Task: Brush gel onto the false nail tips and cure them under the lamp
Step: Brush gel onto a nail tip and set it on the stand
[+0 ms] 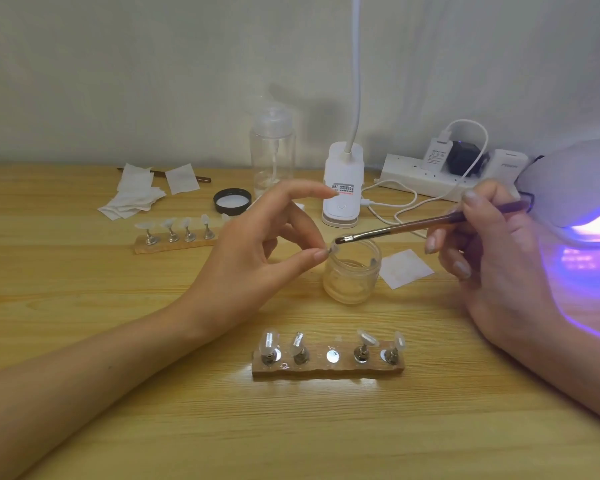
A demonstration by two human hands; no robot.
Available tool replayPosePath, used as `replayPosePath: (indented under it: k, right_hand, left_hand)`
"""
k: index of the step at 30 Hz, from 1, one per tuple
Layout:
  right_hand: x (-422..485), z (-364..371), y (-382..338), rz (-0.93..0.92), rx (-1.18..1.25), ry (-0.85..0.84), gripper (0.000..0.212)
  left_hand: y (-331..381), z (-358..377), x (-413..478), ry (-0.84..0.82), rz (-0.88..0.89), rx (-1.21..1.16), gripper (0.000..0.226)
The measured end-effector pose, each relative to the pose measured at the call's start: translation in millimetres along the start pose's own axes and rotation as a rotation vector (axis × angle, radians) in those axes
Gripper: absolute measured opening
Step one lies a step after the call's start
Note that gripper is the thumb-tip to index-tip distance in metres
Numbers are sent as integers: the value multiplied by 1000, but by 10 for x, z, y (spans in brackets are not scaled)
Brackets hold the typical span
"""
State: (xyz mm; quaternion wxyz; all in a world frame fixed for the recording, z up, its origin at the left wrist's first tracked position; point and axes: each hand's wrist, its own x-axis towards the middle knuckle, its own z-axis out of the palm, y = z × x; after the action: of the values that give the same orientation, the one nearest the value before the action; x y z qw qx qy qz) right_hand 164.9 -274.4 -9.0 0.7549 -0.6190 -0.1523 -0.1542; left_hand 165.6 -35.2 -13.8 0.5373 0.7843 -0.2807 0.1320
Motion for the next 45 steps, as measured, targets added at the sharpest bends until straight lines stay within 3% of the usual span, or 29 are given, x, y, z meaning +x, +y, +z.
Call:
replayPosePath:
  k: [45]
  right_hand:
    - [33, -3, 45, 28, -13, -31, 25]
  left_hand:
    - [-33, -6, 10, -3, -4, 20, 44]
